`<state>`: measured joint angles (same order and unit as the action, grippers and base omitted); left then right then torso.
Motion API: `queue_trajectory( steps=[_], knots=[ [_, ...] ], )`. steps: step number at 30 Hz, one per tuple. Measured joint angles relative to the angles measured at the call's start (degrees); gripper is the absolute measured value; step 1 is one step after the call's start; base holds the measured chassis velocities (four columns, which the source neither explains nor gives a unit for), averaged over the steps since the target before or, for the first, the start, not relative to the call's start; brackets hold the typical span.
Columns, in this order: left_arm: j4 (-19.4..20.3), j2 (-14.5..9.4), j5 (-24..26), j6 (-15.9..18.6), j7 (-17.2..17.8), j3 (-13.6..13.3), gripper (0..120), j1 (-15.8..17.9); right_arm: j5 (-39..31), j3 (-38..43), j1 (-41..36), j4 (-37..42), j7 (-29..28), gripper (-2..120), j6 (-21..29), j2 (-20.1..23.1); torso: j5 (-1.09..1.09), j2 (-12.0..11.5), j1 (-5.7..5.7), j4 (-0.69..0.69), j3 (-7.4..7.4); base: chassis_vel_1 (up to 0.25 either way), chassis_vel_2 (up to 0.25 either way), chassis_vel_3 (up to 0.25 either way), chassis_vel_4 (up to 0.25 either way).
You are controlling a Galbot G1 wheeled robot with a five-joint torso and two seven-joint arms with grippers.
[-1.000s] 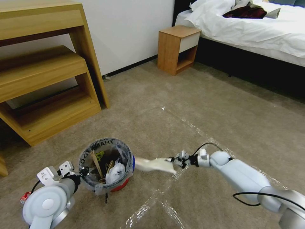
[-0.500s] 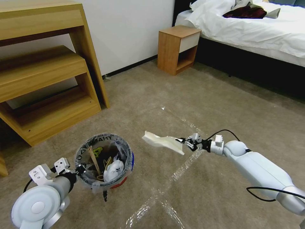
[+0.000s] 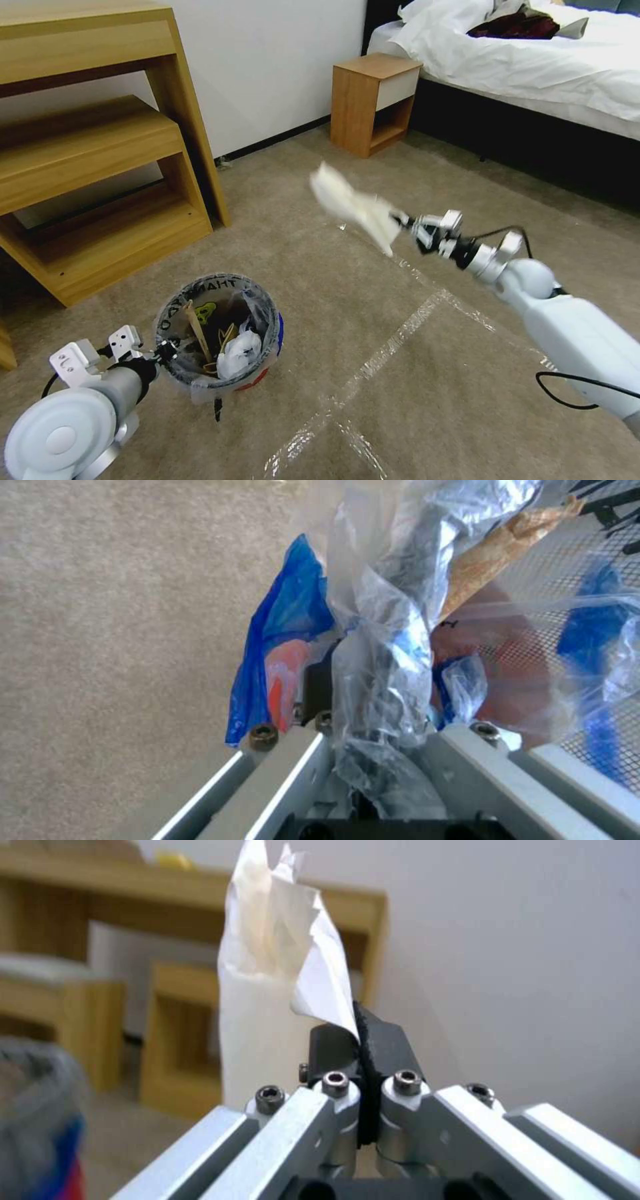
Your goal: Pick up the trash bin and place the garbage on the floor into it.
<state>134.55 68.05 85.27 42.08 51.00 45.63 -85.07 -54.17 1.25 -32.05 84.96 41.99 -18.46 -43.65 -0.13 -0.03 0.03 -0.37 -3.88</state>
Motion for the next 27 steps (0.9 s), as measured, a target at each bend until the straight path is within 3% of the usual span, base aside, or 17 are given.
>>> queue_trajectory(
  steps=[5,8,17,27],
  knots=[
    [0.1,-0.6,2.5,-0.2,0.6,0.1,0,0.3,-3.6,-1.3,-0.5,7.6,-0.6,0,1.0,0.3,-0.01,0.0,0.0,0.01,0.0,0.0,0.0,0.0,0.0],
    [0.0,-0.7,3.7,-0.4,0.9,-0.1,0,0.5,-4.5,-5.0,0.7,10.8,-1.2,0,1.1,-2.1,0.01,0.0,0.0,0.02,0.0,0.0,0.0,0.0,0.0],
    [-1.2,0.1,4.4,-0.5,1.1,-1.2,0,1.6,-4.4,-14.2,5.0,10.9,-2.0,0,1.6,-8.1,-0.02,0.0,0.0,0.02,0.0,0.0,0.0,0.0,0.0],
    [-1.8,1.0,4.5,-0.4,1.2,-1.5,0,1.8,-2.1,-22.8,7.7,5.4,-1.3,0,1.3,-14.8,-0.01,0.0,0.0,0.02,0.0,0.0,0.0,0.0,0.0]
  ],
)
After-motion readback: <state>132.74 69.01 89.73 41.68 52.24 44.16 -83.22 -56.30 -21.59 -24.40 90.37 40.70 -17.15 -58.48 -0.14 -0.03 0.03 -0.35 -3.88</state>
